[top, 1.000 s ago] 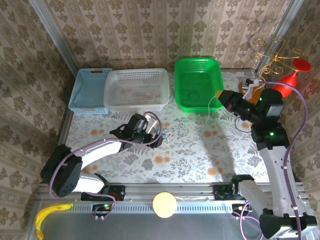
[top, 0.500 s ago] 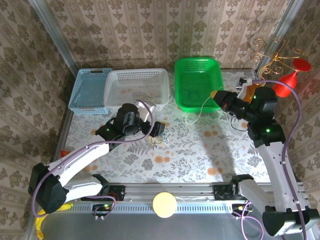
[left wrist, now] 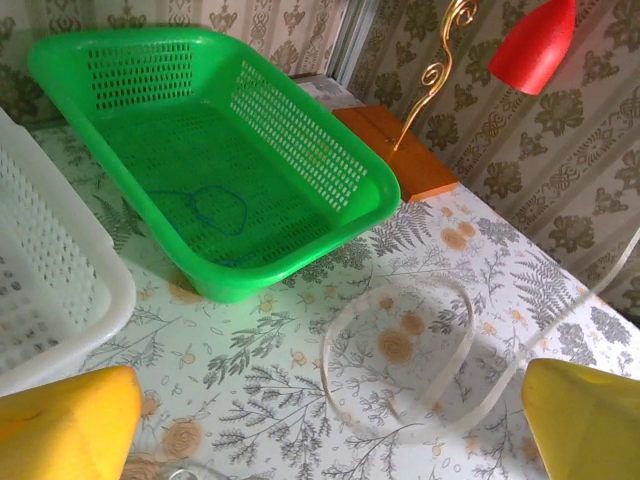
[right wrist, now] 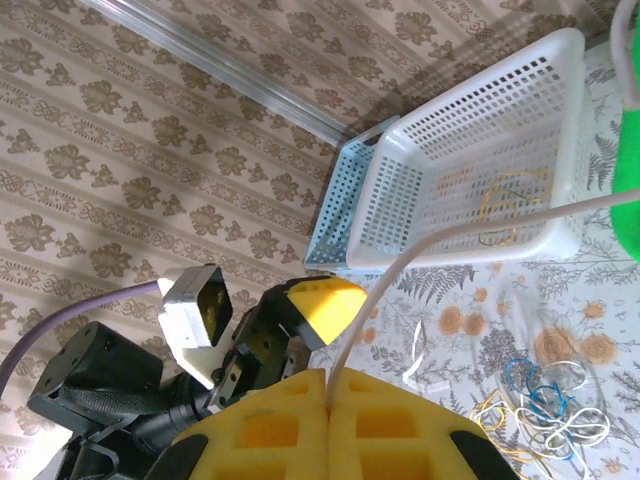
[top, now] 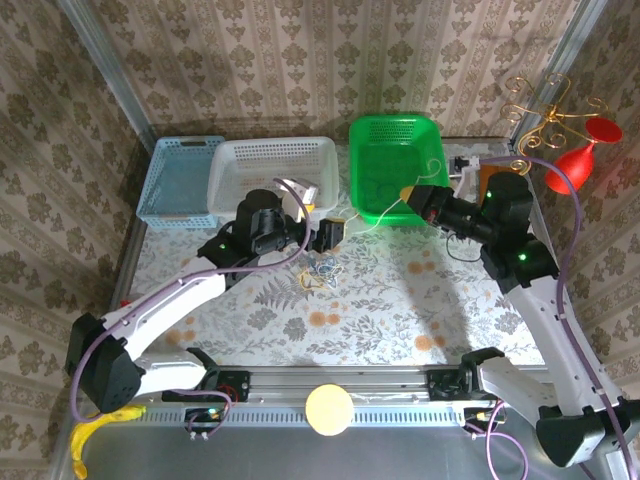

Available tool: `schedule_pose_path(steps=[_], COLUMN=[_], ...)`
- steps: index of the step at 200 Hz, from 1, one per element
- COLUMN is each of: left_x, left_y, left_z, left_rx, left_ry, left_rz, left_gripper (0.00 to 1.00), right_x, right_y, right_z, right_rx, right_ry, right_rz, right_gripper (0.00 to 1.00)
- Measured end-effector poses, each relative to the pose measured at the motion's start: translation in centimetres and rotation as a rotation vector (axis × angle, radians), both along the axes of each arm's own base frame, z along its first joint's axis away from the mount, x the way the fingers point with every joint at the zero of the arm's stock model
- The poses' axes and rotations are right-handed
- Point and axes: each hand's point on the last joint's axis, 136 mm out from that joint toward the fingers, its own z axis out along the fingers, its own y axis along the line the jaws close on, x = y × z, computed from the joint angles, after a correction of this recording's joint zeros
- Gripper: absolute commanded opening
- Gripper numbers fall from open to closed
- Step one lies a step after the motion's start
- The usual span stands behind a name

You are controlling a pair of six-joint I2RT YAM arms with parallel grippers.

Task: Untangle the cables

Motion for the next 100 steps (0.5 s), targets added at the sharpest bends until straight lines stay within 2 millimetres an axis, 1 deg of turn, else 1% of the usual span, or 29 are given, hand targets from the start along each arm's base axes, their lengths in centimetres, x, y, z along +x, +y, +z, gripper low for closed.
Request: schedule_pose_path(steps=[22,37,57,77,100], left_x=[0.2,0.1,-0.2,-0.6,-0.6], left_y=[-0.3,-0.4,-0.7,-0.8,-0.7], left_z=[0.3,0.6,0.4,-0.2,-1.8], left_rx=[-0.044,-0.067,-0.071,-0.048,0.006], left_ry=[0.035,0.050,0.069,0.081,0.110], left_rz=[0.021,0.027,0.024,0.028,0.051], left_gripper=[0.90,0.90,0.90,0.90,0.90], right_x=[0.4,0.5,0.5,0.6,1.0], right_y=[0.8,1.3,2.0,2.5,3.0], right_z=[-0.6,-1.0,-1.7,-2.5,-3.6], right_rx=[-0.007,-0.013,-0.017,-0.024,-0.035], right_ry=[0.011,0.020,0.031,0.049,0.070], right_rz=[0.011,0.020,0.036,0.049,0.057], right_gripper=[0.00,0.00,0.00,0.00,0.00])
